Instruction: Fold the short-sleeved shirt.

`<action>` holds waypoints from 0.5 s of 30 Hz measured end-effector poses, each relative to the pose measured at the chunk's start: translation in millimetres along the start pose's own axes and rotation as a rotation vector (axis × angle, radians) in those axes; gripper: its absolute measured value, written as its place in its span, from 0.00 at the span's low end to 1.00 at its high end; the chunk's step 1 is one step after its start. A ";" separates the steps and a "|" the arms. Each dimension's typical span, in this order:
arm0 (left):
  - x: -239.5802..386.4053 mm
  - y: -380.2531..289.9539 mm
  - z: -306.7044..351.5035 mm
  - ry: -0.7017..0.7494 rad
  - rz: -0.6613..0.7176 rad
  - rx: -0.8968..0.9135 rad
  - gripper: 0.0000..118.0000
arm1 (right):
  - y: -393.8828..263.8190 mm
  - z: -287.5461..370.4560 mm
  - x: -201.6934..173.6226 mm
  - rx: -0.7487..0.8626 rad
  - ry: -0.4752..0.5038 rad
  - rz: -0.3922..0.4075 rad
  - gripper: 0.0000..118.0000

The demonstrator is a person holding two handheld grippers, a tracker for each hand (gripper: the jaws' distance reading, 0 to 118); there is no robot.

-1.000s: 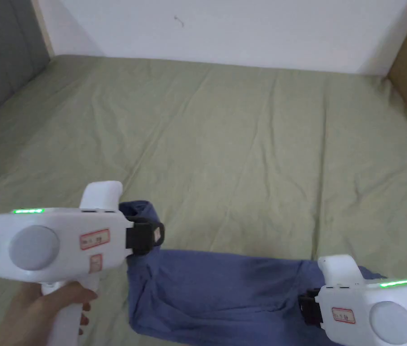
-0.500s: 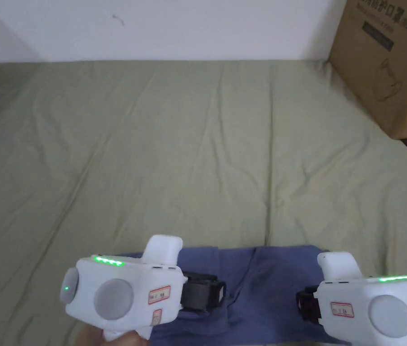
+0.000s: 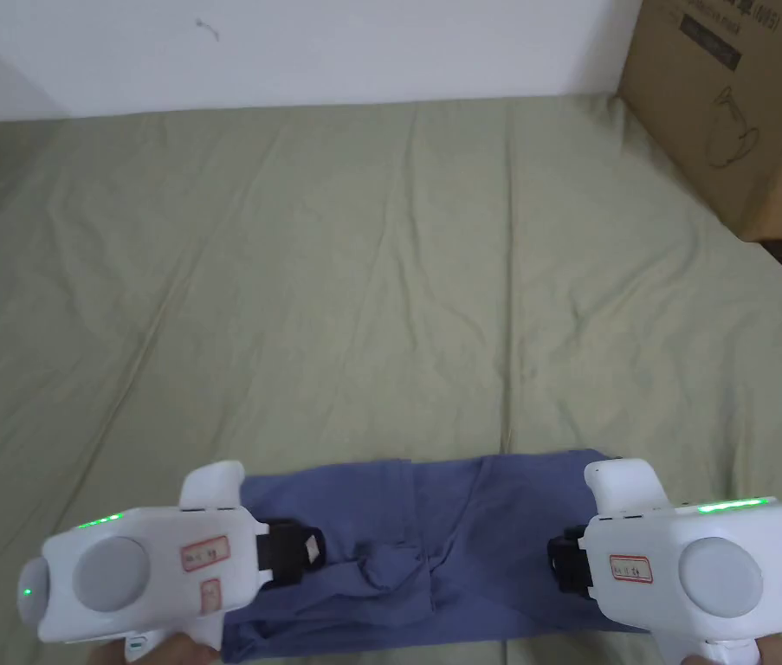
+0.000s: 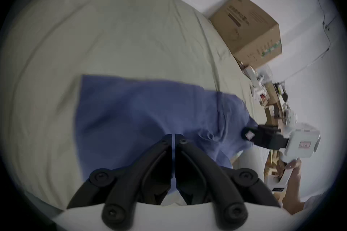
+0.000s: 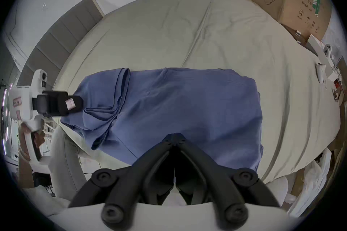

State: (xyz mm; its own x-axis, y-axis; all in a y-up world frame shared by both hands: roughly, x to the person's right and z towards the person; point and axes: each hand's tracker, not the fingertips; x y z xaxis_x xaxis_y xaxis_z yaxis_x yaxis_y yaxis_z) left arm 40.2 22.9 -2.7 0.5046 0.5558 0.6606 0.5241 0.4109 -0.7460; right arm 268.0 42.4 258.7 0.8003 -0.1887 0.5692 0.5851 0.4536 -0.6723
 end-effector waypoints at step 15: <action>71.6 -22.9 -46.4 -0.085 -0.177 -0.146 0.02 | -6.1 5.4 5.6 -0.003 0.016 -0.028 0.00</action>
State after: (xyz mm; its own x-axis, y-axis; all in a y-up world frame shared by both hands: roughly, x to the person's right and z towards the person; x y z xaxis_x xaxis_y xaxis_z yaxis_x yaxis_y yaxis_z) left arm 96.2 19.8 65.5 0.3400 0.5456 0.7660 0.6957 0.4022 -0.5952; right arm 268.2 43.2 268.5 0.7859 -0.2153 0.5796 0.6072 0.4457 -0.6577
